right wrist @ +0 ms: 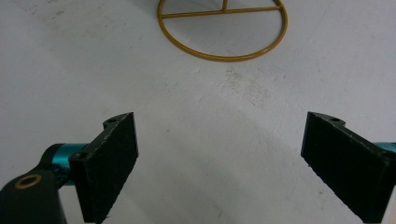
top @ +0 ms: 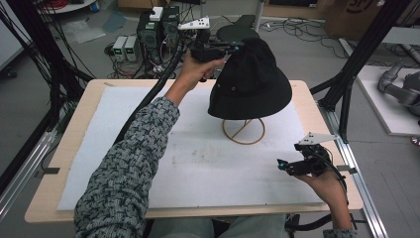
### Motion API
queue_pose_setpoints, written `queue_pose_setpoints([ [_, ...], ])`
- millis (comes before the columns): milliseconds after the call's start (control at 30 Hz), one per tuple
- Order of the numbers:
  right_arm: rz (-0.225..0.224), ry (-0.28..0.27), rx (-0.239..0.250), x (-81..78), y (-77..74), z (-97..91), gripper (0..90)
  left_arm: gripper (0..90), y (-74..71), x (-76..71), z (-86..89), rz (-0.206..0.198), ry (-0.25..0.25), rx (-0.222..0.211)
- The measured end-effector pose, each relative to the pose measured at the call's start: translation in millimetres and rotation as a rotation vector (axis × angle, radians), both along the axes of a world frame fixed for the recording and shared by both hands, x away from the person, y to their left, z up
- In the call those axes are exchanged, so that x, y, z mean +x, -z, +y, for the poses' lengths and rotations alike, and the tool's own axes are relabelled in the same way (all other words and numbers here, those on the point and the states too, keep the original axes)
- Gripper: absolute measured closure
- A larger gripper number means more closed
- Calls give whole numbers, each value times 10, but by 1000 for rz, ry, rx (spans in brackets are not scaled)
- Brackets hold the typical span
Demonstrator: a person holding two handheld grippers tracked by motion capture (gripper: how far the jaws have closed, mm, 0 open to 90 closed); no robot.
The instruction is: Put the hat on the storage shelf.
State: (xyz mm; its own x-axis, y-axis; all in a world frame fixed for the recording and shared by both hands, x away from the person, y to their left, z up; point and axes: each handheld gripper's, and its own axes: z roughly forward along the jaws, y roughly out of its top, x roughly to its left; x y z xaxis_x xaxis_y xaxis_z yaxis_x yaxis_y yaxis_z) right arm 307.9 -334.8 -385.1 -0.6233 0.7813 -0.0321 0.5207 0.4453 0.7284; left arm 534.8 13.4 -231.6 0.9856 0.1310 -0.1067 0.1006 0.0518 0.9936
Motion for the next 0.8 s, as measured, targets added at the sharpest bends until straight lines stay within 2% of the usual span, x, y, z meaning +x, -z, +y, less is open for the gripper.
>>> queue_pose_setpoints([
  [133,4,-1,3,0,3,6,107,866,40,-8,-49,0,7,22],
  [400,6,-1,3,1,8,6,106,862,71,1,-68,3,10,30],
  [667,7,-3,2,2,0,14,106,843,74,-20,-73,-11,7,52],
  [800,5,-7,0,8,1,18,107,825,100,-11,-64,-2,-1,54],
])
